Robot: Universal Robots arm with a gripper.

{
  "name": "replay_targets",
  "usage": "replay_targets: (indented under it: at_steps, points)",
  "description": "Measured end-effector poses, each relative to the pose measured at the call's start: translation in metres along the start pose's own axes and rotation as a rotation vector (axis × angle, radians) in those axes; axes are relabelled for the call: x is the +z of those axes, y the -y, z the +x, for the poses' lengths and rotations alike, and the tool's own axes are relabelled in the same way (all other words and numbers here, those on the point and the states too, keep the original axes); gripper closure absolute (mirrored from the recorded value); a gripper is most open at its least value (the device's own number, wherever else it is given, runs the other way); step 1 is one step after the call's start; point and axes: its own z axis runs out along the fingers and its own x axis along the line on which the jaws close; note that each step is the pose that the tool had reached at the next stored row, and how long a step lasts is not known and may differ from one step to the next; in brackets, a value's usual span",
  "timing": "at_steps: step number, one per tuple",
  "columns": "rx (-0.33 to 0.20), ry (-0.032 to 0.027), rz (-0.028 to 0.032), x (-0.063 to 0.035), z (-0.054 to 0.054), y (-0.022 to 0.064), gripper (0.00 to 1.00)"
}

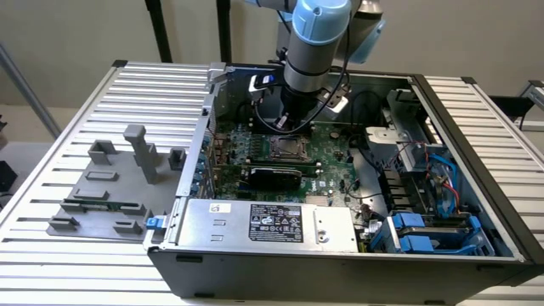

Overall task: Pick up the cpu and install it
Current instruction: 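Install the first cpu locking lever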

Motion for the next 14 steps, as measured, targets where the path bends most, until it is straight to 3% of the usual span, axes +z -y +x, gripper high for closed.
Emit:
replay_targets:
  at_steps: [14]
  points:
    - [-0.002, -0.0069, 0.0060, -0.0158, 0.000, 0.0063, 0.89]
